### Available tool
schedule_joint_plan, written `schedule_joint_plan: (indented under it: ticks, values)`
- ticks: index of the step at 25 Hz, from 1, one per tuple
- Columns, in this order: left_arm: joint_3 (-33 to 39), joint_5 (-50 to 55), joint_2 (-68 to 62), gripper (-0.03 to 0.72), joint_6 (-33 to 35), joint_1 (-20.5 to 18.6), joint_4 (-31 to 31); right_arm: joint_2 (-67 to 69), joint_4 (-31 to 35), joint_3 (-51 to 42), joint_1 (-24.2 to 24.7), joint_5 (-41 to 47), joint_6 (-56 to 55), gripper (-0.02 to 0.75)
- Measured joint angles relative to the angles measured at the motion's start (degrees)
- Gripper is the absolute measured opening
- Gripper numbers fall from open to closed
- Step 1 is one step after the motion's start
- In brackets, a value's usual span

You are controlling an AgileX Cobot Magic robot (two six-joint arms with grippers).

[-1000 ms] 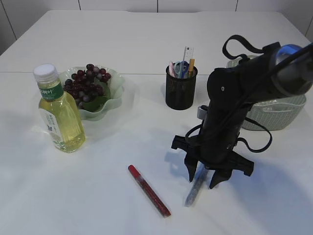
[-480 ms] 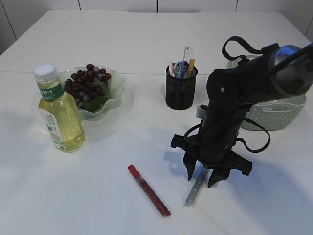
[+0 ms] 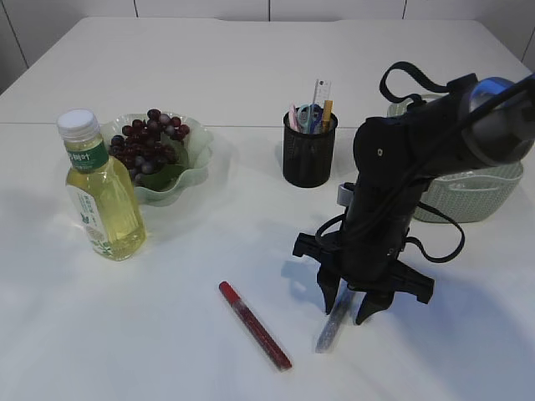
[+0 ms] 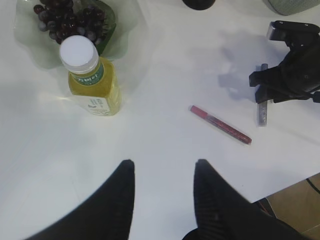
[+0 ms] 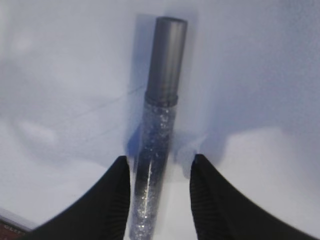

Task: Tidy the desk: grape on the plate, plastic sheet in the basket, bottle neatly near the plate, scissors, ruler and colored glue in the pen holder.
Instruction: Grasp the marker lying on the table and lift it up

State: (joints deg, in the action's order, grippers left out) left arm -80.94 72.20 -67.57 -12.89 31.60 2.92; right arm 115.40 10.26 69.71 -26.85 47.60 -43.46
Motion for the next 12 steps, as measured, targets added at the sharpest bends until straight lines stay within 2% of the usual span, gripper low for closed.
schedule_joint_plan:
  ticks: [5, 12]
  values:
    - [0.00, 0.00, 0.00, 0.290, 0.00, 0.00, 0.00, 0.00, 0.09, 0.00, 0.00, 0.33, 0.00, 0.302]
    - [0.00, 0.00, 0.00, 0.290, 0.00, 0.00, 0.00, 0.00, 0.09, 0.00, 0.00, -0.94, 0.00, 0.298]
